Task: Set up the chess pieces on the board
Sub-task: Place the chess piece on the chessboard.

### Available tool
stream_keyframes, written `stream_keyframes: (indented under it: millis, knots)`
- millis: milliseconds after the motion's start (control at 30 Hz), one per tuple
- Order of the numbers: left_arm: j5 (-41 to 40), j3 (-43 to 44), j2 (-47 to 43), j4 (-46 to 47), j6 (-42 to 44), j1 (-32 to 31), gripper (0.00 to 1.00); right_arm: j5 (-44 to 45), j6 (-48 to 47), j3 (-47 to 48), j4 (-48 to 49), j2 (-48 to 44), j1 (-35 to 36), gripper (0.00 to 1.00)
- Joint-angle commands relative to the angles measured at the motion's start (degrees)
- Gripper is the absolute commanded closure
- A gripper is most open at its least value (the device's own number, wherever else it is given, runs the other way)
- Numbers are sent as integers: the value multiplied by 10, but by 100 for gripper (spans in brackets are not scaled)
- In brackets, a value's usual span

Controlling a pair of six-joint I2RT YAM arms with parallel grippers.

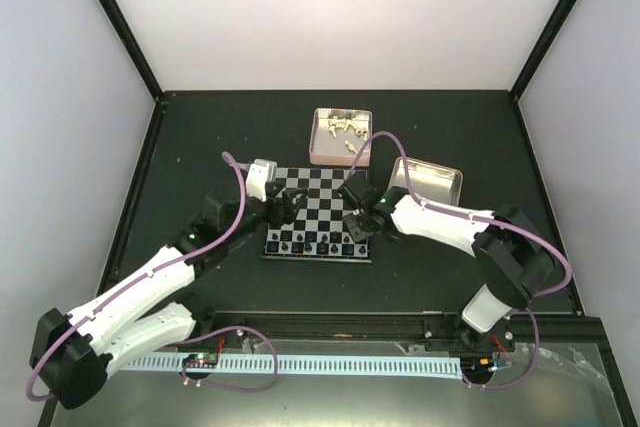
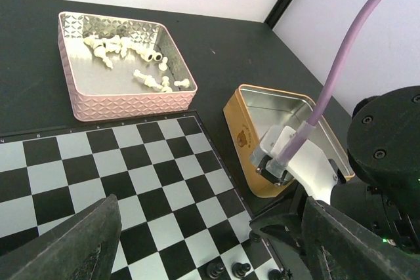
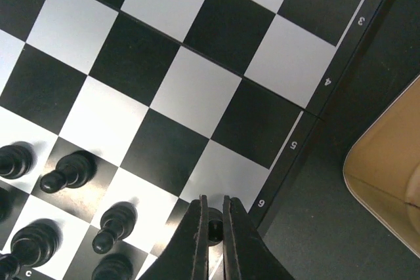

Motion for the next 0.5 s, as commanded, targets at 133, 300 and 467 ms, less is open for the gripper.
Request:
stream_keyframes:
  millis: [133, 300, 467]
  knots:
    - [-10, 2, -5, -4, -6, 3, 23, -18, -14, 44, -46, 19, 4, 99]
    - [-10, 1, -6, -6, -5, 4, 23, -26, -10, 57, -73, 30, 4, 98]
    - [-10, 3, -6, -6, -5, 5, 23, -36, -11, 71, -90, 47, 4, 96]
